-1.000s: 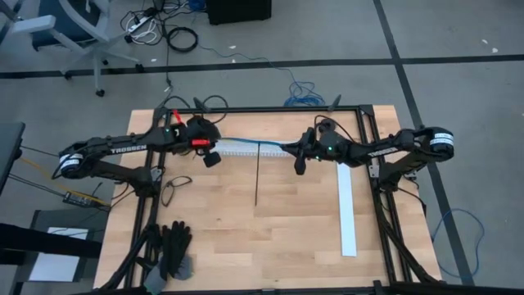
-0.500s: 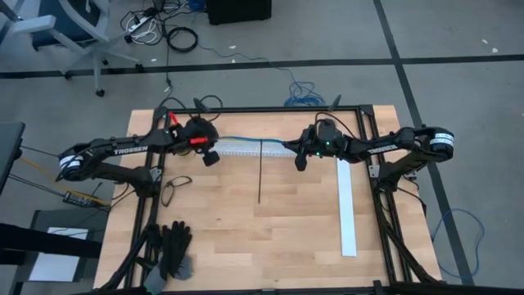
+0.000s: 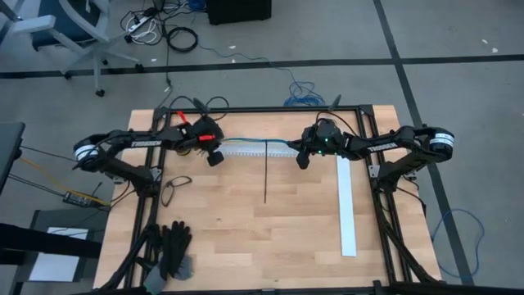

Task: Ziptie cables
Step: Put the zip tie cable into the white cable duct

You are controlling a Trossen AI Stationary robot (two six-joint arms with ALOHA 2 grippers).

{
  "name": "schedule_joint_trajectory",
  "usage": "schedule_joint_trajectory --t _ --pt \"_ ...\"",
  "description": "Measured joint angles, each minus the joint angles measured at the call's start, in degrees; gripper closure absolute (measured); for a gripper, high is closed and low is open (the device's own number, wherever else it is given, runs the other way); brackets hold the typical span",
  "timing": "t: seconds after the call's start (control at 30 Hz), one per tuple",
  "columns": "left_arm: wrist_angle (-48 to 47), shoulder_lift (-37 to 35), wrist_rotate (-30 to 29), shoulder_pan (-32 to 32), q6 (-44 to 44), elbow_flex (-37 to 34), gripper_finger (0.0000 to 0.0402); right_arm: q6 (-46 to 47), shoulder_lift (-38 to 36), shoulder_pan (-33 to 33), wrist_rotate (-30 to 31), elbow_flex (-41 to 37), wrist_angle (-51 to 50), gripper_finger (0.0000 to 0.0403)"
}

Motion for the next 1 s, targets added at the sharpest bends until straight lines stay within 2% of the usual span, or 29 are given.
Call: schedule_joint_trajectory --t 0.2,0.37,0.6,0.77,1.0 --pt "1.79 1.40 0.38 0.66 0.45 0.01 0.0401 -0.02 0.00 -1.45 -1.47 0.08 -4.17 0.0387" --pt "0.97 1.42 4.28 1.90 0.52 0.00 0.0401 -0.02 0.00 -2.09 -4.10 0.03 -6.75 0.0387" --pt "1.06 1.42 4.17 1.92 0.46 -0.02 0.0401 0.92 0.00 -2.05 -4.88 0.01 -8.30 0.0361" --pt "1.35 1.42 3.70 1.92 -0.12 -0.07 0.0400 0.92 0.00 -2.05 -4.98 -0.01 -8.75 0.0358" --pt "0.56 1.42 4.42 2.05 -2.75 -0.11 0.0356 0.64 0.00 -2.12 -4.31 -0.21 -9.39 0.0355"
